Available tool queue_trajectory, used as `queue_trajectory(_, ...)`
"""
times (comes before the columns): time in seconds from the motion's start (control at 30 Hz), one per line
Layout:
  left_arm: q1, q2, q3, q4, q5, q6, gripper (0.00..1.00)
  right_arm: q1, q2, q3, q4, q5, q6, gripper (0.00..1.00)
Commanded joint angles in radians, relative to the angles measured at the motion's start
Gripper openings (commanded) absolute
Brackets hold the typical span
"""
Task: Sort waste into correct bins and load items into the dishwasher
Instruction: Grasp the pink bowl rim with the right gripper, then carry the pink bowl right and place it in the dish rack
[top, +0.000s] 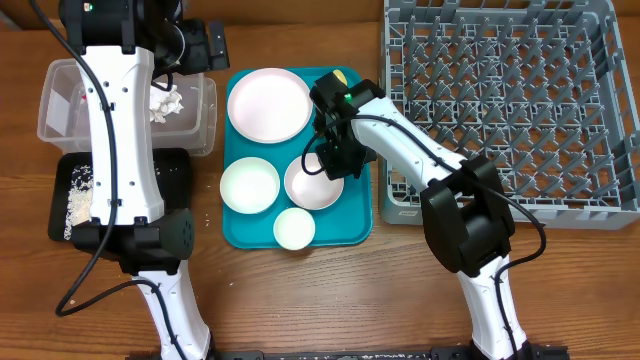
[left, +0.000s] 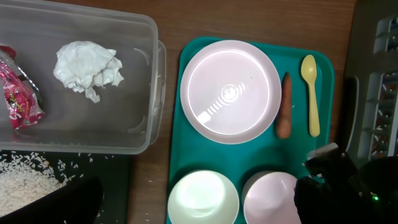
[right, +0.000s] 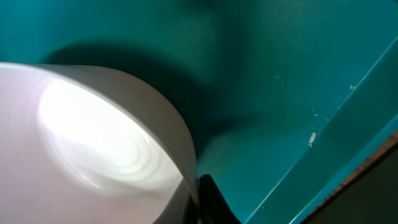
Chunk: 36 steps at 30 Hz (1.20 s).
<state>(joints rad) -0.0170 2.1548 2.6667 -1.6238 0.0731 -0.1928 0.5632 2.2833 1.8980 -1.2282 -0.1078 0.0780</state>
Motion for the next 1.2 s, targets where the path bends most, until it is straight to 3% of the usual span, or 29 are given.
queue_trajectory(0.0,0.005,-0.017,0.018,0.002,-0.01,-0.01,1.0,-0.014,-0.007,0.048,-0.023,0.004,0.001,0.04)
queue_trajectory(0.37,0.005,-0.017,0.018,0.002,-0.01,-0.01,1.0,-0.095,-0.117,0.39,-0.211,0.182,0.002,0.04)
queue_trajectory(0.53,0.005,-0.017,0.018,0.002,-0.01,-0.01,1.0,-0.127,-0.118,0.545,-0.222,0.415,0.036,0.04)
queue_trajectory(0.77,0.005,-0.017,0.018,0.002,-0.01,-0.01,1.0,-0.168,-0.111,0.552,-0.026,0.907,0.138,0.04)
queue_trajectory(0.97,0.005,-0.017,0.018,0.002,-0.01,-0.01,1.0,-0.251,-0.1,0.493,0.312,0.998,0.084,0.04)
queue_trajectory(1.17,0.005,-0.017,0.018,0.002,-0.01,-0.01,1.0,-0.319,-0.01,0.474,0.474,1.005,-0.008,0.04)
